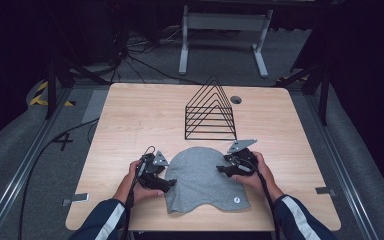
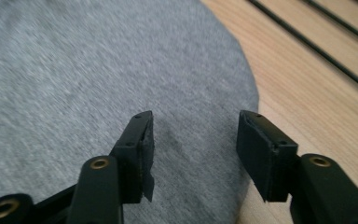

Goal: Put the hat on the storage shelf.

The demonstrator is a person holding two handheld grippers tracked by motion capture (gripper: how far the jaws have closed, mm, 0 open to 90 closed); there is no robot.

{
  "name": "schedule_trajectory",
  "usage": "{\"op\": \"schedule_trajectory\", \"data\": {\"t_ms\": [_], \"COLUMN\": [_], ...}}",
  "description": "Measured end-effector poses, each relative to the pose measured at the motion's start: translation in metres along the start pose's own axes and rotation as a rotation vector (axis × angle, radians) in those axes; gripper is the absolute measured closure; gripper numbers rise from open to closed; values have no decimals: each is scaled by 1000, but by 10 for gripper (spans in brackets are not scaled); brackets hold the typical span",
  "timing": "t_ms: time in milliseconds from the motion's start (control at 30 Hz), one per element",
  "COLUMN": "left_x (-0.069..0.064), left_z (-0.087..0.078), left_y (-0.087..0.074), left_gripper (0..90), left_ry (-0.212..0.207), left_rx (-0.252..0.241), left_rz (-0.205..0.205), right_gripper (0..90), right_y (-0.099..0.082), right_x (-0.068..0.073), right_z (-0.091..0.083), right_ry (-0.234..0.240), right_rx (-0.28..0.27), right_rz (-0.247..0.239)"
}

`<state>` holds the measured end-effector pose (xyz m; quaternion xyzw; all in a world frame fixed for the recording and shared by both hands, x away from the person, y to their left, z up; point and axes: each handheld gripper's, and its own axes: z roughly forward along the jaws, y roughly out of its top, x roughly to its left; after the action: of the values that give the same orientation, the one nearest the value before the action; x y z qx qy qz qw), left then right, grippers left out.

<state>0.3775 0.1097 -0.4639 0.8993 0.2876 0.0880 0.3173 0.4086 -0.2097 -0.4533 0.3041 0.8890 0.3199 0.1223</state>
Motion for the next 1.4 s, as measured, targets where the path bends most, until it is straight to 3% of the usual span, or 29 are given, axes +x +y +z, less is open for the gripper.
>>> {"op": "schedule_trajectory", "data": {"t_ms": [233,333,400,467,533,600,700,833,1000,1067,1233,1300,1400], "left_x": [8,11,14,16,16,17,18,15,11,11,13,14,14], "left_z": [-7,-4,-3,1,8,14,15,15,13,13,14,15,16], "left_y": [-9,-2,3,10,13,14,15,15,16,17,20,20,21], "left_gripper": [255,262,264,257,243,205,202,204,345,448,632,758,828], "left_ry": [18,8,-22,-21,-8,-4,-2,11,-15,-32,-65,-94,-109], "left_rx": [4,-10,-39,-55,-30,-24,-34,-34,-39,-46,-48,-53,-55], "left_rz": [-34,-22,-43,-43,-28,-17,-13,-26,-11,4,-6,7,16], "right_gripper": [471,376,380,358,277,275,299,401,522,585,781,823,839], "right_y": [-6,-10,-8,-7,-6,-6,-9,-5,-2,-2,-3,-4,-5], "right_x": [2,4,2,0,-3,-5,-6,-4,1,2,3,2,2], "right_z": [-5,-9,-10,-11,-4,-2,2,0,-2,-2,-3,-3,-5], "right_ry": [-19,-57,-74,-99,-96,-84,-53,-29,-15,-5,41,67,76], "right_rx": [1,17,28,11,23,6,-37,-7,14,14,1,-2,6], "right_rz": [4,-4,8,20,37,51,68,49,47,44,52,56,45]}}
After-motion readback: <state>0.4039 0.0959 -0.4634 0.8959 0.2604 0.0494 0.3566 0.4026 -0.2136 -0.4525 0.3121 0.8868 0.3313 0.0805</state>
